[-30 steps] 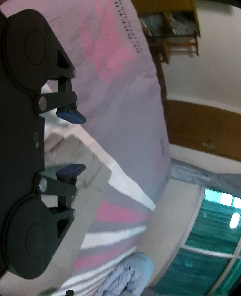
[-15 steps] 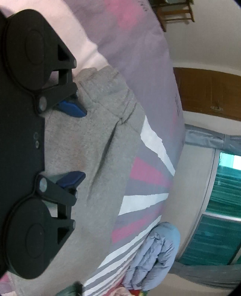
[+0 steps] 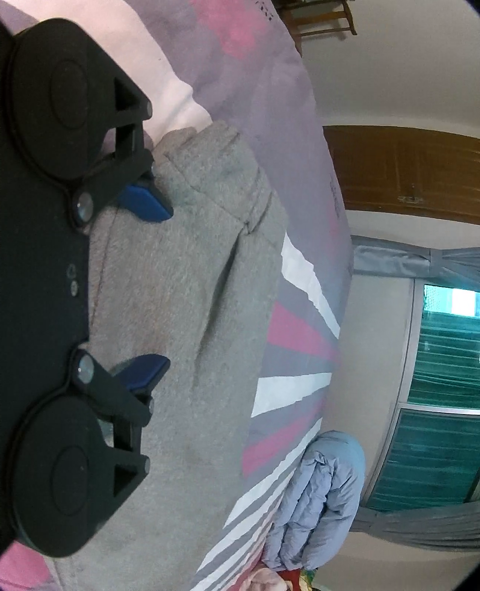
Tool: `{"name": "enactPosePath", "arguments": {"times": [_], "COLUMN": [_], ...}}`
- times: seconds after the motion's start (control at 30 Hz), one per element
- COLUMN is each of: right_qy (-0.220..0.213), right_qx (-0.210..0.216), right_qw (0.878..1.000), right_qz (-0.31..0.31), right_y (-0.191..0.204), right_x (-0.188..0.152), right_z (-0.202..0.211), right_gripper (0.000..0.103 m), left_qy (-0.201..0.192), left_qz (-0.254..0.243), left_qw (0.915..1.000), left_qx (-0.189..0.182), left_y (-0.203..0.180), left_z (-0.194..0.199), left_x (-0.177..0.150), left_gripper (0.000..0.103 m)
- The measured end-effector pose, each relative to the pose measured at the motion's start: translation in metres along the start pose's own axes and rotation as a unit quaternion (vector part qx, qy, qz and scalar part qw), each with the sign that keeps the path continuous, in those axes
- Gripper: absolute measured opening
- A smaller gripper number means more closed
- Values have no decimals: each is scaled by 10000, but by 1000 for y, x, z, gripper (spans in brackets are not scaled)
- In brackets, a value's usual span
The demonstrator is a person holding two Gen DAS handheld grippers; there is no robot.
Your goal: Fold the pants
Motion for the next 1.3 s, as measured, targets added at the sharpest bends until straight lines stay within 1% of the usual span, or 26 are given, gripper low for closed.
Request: {"name": "enactPosePath", "arguments": {"times": [0.03,0.07,0.13,0.17,0.23,0.3,0.33,0.4,0.43,0.53,0.63,0.7,0.77,0.9,0.93,1.03,1.1,1.13,1.2,1.3], "right_qy": [-29,-167,-603,-837,-1302,-1651,-1735,-1786,-1781,-1714,-1594,-1563,-1582,-1208,-1115,-938,-923,-929,-943,-888], "right_qx": [105,126,64,70,89,-122,-165,-265,-351,-332,-150,-121,-93,-232,-317,-561,-510,-482,-397,-365], "right_qw": [9999,9998,9977,9945,9814,9615,9458,9173,9080,8834,8714,8662,8643,8738,8767,8780,8784,8792,8808,8900], "right_qz": [16,-62,-303,-626,-1411,-2193,-2740,-3550,-3776,-4348,-4637,-4744,-4774,-4705,-4669,-4660,-4662,-4649,-4623,-4458], "right_y": [-6,-11,-28,-43,-77,-121,-147,-190,-204,-230,-232,-229,-233,-238,-240,-240,-242,-243,-244,-244], "right_x": [-2,-1,0,-1,-10,-22,-34,-58,-66,-90,-97,-96,-93,-85,-85,-86,-93,-96,-101,-104], "right_z": [5,15,47,65,100,131,146,165,173,187,182,181,174,156,148,143,141,141,142,145], "right_gripper": [50,50,50,50,50,50,50,50,50,50,50,50,50,50,48,26,22,18,15,14], "left_qy": [-3,-7,-11,-15,-27,-27,-26,-27,-24,-16,-14,-15,-15,-16,-14,-15,-15,-16,-17,-16], "left_qz": [-22,-40,-63,-67,-80,-102,-117,-148,-160,-193,-199,-204,-212,-217,-216,-219,-218,-216,-213,-214], "left_qw": [10000,10000,10000,10000,9999,9999,9999,9999,9999,9998,9998,9998,9998,9998,9998,9998,9998,9998,9998,9997], "left_qx": [4,-11,-50,-56,-68,-71,-71,-68,-62,-38,-35,-30,-23,-22,-22,-19,-22,-24,-39,-73], "left_y": [0,-1,-2,-2,-2,-3,-4,-5,-5,-6,-7,-7,-8,-8,-8,-8,-7,-8,-7,-7], "left_z": [2,2,3,4,5,5,4,4,4,4,4,4,4,3,4,4,3,3,3,3], "left_x": [-1,-1,-2,-2,-3,-3,-3,-4,-4,-4,-3,-3,-3,-3,-3,-3,-3,-3,-4,-4], "left_gripper": [75,76,79,80,81,82,83,84,84,84,84,84,84,85,85,85,85,85,85,87]}}
Point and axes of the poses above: each gripper's, at about its wrist camera, not at the fingertips, and z roughly against the way its jaws point, y to its left, x to its top, the point moved 4 cm from there along -z, roughly the way its jaws point, and after that the axes turned 3 degrees about -y, right-handed, at the moved point
